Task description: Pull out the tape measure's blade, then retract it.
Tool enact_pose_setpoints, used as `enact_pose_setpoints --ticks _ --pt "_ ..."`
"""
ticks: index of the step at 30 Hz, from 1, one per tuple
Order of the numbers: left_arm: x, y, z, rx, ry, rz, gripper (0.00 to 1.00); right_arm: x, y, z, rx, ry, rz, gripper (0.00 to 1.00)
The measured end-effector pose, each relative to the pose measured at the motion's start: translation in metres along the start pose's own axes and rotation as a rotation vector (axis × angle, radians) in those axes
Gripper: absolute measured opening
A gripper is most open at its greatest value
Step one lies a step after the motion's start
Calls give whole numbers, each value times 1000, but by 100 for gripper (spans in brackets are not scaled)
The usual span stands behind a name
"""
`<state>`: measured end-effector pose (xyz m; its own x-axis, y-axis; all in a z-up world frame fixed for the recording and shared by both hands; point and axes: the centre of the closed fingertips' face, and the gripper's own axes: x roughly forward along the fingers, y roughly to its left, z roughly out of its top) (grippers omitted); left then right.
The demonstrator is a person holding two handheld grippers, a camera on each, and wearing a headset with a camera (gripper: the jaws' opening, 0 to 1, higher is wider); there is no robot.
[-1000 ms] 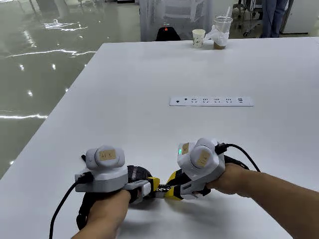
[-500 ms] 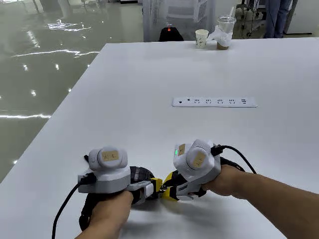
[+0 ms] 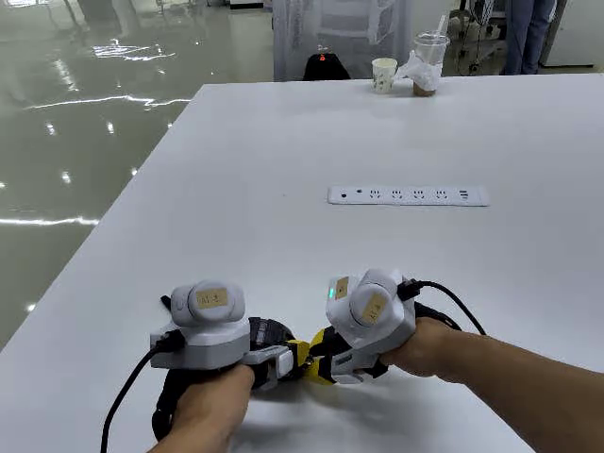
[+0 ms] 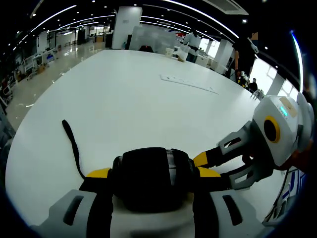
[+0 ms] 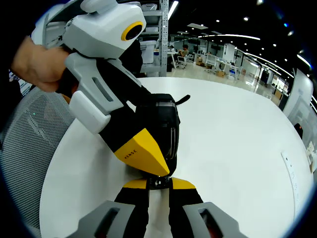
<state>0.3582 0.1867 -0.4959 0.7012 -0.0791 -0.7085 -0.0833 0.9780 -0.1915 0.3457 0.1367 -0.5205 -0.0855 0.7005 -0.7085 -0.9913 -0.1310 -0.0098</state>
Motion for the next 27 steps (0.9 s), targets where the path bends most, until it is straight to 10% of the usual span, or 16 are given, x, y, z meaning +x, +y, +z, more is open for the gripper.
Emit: enact_pose_setpoints --ticks 27 --pt "0 -1 0 7 6 8 63 1 0 0 -17 18 -4 12"
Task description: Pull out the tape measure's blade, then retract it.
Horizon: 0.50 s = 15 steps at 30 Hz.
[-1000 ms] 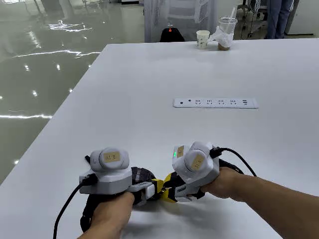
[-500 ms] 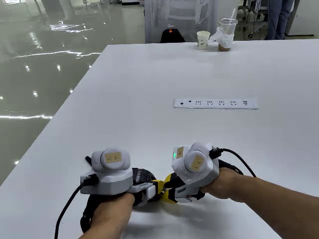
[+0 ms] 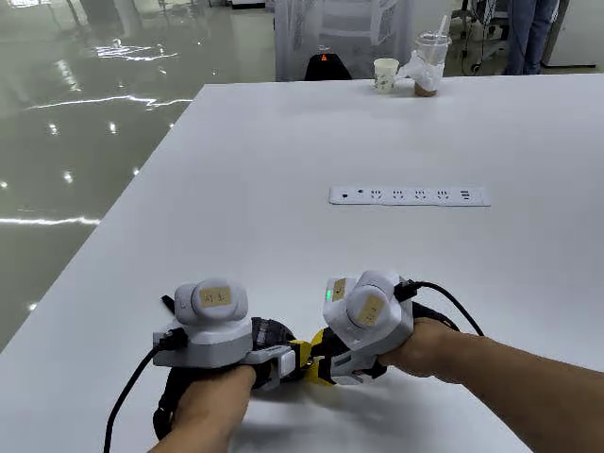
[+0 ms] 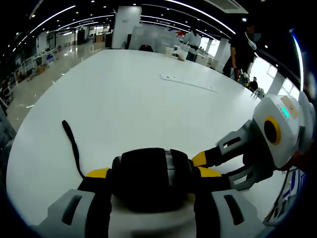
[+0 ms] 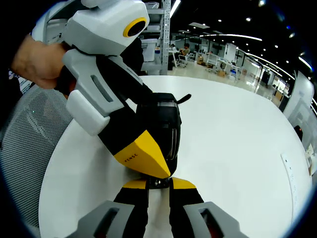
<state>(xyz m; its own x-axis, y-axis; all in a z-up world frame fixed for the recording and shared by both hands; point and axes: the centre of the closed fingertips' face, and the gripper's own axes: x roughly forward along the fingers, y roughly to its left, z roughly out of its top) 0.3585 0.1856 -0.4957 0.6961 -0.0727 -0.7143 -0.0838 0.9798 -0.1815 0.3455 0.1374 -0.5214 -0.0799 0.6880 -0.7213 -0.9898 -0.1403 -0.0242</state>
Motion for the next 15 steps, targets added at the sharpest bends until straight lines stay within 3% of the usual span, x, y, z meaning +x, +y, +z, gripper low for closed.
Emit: enact_pose_setpoints --ticks 15 --pt "-3 3 0 15 -1 11 67 -6 0 -2 3 5 -15 15"
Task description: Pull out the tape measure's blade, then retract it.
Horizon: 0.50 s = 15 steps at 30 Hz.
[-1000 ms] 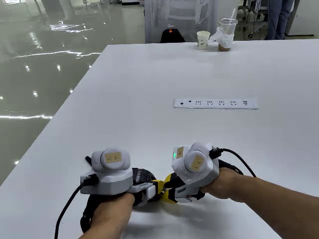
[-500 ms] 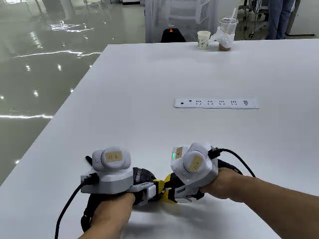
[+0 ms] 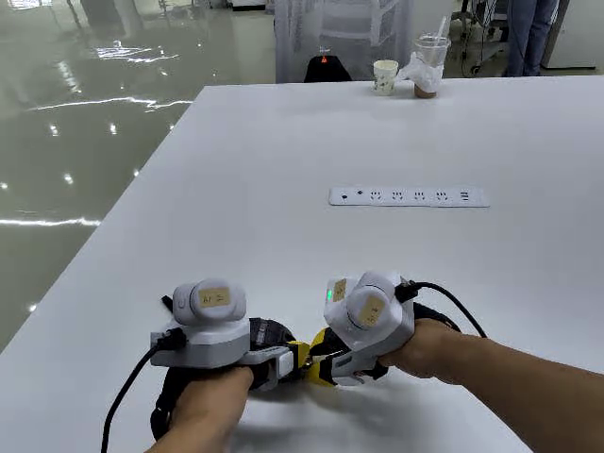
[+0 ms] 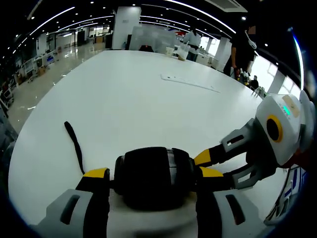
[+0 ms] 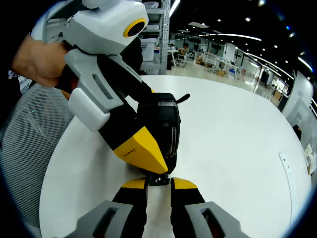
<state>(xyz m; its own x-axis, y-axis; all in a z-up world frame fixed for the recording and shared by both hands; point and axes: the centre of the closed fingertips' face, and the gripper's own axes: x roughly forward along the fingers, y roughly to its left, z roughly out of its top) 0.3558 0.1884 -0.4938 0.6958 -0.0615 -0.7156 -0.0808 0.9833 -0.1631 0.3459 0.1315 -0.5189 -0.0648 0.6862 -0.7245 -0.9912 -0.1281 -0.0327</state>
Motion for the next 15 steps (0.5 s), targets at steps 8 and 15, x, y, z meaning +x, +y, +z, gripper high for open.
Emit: enact_pose_setpoints --ticks 8,15 --pt "-4 0 -2 21 1 -4 67 -11 0 -5 6 1 -24 17" --pt "-9 -1 -1 29 -6 -17 68 -22 2 -7 18 -6 -49 21"
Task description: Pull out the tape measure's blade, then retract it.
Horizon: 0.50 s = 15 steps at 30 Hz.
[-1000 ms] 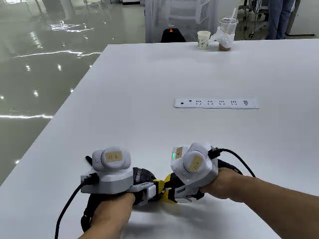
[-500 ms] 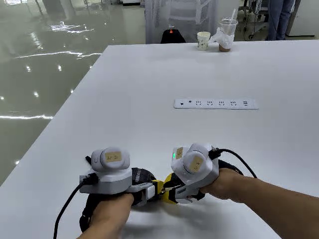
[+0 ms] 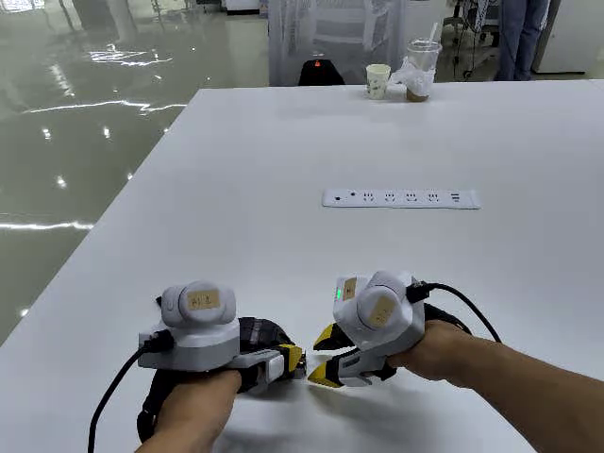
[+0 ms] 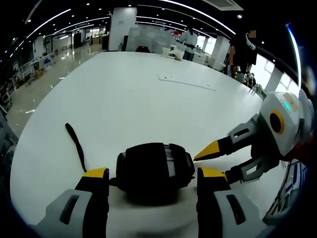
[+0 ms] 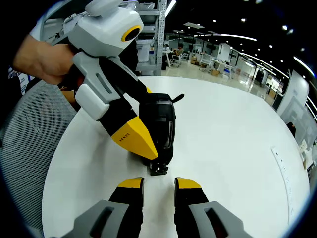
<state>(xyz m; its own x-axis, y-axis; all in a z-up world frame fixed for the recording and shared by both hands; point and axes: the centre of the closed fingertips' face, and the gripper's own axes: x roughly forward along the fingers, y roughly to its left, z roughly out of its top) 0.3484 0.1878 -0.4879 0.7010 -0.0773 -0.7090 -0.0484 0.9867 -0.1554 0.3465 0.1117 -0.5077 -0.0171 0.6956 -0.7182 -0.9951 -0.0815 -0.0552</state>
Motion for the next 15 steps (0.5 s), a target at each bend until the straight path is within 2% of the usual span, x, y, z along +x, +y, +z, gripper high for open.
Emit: enact_pose_setpoints --ticks 15 --pt "-12 -5 -7 31 -9 -41 70 -25 2 -12 39 -12 -61 27"
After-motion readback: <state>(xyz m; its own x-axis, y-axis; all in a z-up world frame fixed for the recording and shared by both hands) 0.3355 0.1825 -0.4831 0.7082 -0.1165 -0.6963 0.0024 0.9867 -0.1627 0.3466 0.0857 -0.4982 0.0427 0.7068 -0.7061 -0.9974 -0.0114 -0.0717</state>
